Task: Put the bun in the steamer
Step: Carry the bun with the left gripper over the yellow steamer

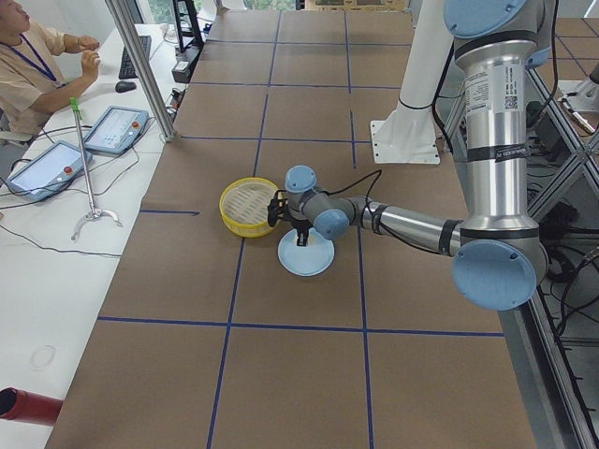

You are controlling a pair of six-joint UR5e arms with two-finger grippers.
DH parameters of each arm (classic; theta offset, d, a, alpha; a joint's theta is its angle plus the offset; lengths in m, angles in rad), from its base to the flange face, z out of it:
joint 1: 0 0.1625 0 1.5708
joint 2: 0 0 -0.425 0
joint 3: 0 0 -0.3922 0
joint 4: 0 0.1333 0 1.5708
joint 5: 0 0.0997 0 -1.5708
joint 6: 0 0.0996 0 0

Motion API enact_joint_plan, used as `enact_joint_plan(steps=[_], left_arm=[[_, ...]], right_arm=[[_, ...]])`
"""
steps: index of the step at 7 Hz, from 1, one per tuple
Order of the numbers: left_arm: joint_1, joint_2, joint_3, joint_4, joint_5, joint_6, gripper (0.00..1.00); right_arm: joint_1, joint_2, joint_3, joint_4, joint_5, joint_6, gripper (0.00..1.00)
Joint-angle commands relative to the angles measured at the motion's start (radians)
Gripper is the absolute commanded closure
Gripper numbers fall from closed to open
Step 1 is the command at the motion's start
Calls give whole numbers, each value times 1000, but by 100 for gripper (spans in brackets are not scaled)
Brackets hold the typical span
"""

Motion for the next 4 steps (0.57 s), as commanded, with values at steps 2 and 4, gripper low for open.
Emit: enact_joint_plan(steps=[2, 4], left_arm=[[-118, -344, 90, 237, 4, 1, 63], [-110, -469, 250, 236, 6, -11, 63]], right_arm=[[0, 0, 0, 0, 0, 0, 0], [0, 0, 0, 0, 0, 0, 0]])
